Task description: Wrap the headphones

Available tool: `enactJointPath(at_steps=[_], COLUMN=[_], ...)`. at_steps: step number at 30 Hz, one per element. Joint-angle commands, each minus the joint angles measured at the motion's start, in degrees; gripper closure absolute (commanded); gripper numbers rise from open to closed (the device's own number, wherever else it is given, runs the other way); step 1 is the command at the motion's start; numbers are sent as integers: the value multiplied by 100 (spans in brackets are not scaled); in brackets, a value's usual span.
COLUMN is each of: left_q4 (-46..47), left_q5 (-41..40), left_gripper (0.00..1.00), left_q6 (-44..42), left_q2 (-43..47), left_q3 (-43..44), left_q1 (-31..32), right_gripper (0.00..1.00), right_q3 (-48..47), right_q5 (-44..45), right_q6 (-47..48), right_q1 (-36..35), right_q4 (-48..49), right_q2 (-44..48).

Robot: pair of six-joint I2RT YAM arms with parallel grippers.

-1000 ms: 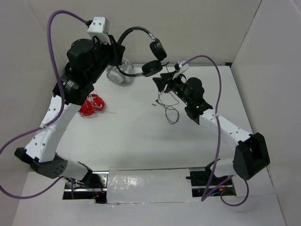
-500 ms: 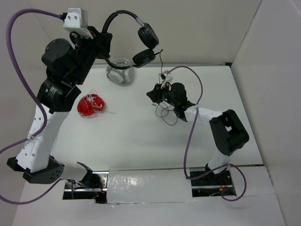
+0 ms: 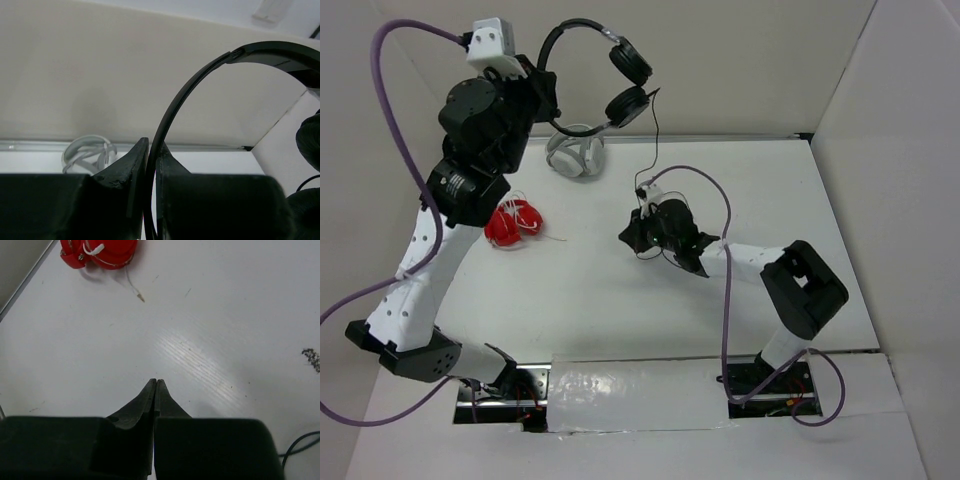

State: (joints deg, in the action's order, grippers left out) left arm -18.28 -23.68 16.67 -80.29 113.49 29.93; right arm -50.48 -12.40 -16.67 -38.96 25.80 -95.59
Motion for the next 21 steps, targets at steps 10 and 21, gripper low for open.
enactJointPath(at_steps=[10, 21], left_q4=[729, 1054], left_q5=[1898, 4451], left_gripper=[100, 100], left_q6=[936, 838], left_q2=[478, 664], left_q3=[-2338, -3386], left_q1=[-373, -1947], right_gripper=[100, 100], right_q3=[205, 1126], right_q5=[1723, 688], right_q6=[-258, 541], right_q1=[-263, 143], right_q4=[-2438, -3099], right_q2=[884, 2395])
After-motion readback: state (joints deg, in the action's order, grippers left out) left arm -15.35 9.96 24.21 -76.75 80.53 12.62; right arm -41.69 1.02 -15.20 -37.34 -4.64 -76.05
